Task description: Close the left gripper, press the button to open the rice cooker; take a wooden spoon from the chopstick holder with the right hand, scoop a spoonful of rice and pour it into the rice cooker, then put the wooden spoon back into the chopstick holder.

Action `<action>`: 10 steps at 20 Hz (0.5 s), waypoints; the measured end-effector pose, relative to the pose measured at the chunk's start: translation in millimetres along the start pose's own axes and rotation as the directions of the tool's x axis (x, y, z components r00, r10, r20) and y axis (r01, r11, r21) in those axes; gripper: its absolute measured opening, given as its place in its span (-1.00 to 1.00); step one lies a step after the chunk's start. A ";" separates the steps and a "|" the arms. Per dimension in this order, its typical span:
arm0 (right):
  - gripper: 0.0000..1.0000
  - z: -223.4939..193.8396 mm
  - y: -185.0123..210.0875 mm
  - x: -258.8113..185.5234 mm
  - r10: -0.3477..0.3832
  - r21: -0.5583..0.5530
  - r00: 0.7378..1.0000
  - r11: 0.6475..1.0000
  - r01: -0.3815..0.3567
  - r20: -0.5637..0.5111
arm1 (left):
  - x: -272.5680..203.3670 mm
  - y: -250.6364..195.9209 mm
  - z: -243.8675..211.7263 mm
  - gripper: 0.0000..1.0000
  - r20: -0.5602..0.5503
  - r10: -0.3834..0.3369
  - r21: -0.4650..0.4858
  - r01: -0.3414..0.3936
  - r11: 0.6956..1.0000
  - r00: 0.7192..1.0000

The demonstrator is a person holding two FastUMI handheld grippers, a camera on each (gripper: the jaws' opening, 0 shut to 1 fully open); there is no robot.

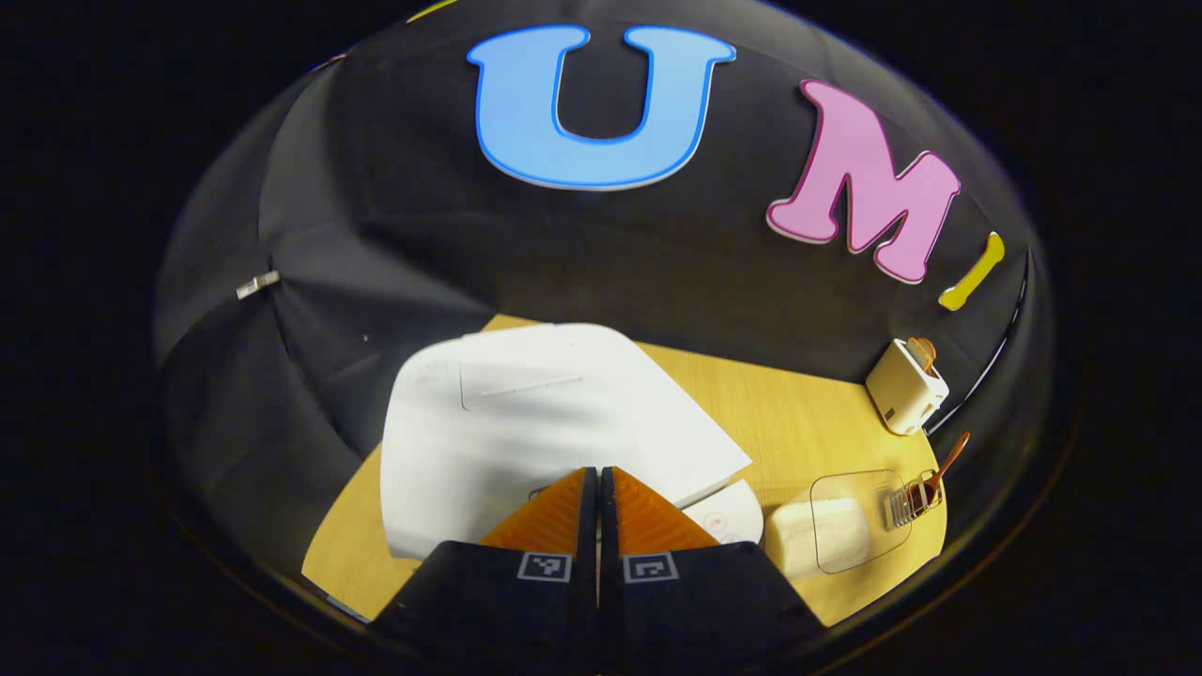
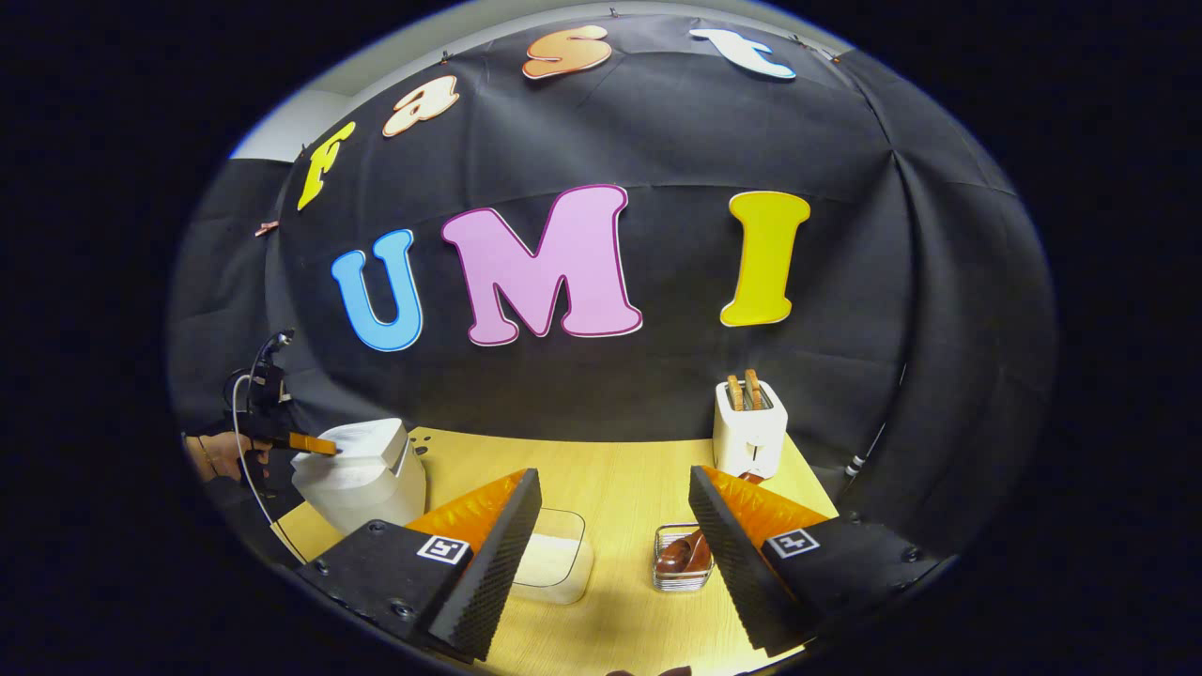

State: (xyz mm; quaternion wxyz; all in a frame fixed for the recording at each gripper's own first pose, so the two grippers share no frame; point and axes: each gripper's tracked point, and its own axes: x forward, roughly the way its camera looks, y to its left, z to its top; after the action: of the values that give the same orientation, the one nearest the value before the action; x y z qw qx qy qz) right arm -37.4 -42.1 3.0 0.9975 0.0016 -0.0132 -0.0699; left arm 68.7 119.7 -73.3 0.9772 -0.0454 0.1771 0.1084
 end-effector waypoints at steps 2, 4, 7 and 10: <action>0.96 -0.3 -3.3 -0.1 -0.005 0.008 1.000 1.000 0.005 0.000 | -8.1 2.7 26.8 -0.88 0.109 0.018 0.039 -0.022 0.999 0.994; 0.97 -0.9 -3.3 -0.2 -0.003 0.012 1.000 1.000 0.003 -0.001 | -17.3 9.9 54.7 -0.87 0.217 0.058 0.094 -0.080 0.992 0.975; 0.97 0.2 -4.1 0.7 0.003 0.010 1.000 1.000 -0.003 0.002 | -33.0 10.1 94.2 -0.92 0.364 0.085 0.147 -0.147 0.978 0.927; 0.96 0.0 -5.9 0.8 0.006 0.014 1.000 1.000 -0.006 0.001 | -40.4 14.6 107.9 -0.89 0.405 0.100 0.174 -0.183 0.968 0.909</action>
State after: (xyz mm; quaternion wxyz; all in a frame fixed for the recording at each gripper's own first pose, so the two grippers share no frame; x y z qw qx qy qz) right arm -37.4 -48.1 3.1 0.9976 0.0085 -0.0139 -0.0666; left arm 64.7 139.7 41.0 0.9815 0.0927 -0.0091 0.1670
